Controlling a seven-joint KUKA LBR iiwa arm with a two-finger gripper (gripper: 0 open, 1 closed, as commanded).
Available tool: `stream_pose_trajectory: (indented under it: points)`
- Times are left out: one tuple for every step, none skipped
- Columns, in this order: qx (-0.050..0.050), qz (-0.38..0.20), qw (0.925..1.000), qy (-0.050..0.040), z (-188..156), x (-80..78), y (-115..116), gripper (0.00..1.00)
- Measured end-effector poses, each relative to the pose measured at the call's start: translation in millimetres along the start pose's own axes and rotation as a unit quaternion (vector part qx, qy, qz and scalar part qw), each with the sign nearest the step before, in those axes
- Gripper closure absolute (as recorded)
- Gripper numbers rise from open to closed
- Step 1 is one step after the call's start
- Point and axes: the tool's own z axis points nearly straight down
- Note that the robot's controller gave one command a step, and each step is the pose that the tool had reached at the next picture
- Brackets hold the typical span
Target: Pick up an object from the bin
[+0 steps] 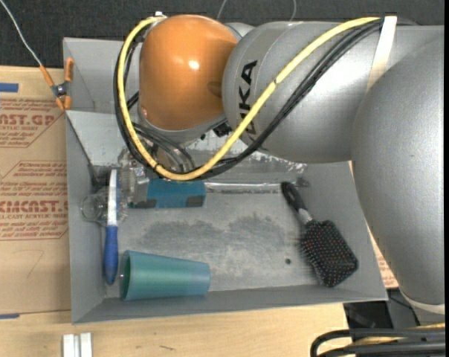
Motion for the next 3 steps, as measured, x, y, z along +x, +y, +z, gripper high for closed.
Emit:
stream_pose_trajectory:
  points:
    - [0.000,-0.108,0.9942,-0.0004,48,-14.7,-11,1.00]
    - [0.000,-0.108,0.9942,-0.0018,47,-15.3,-10,0.00]
    - [0.000,-0.195,0.9809,-0.0011,109,1.4,-36,0.00]
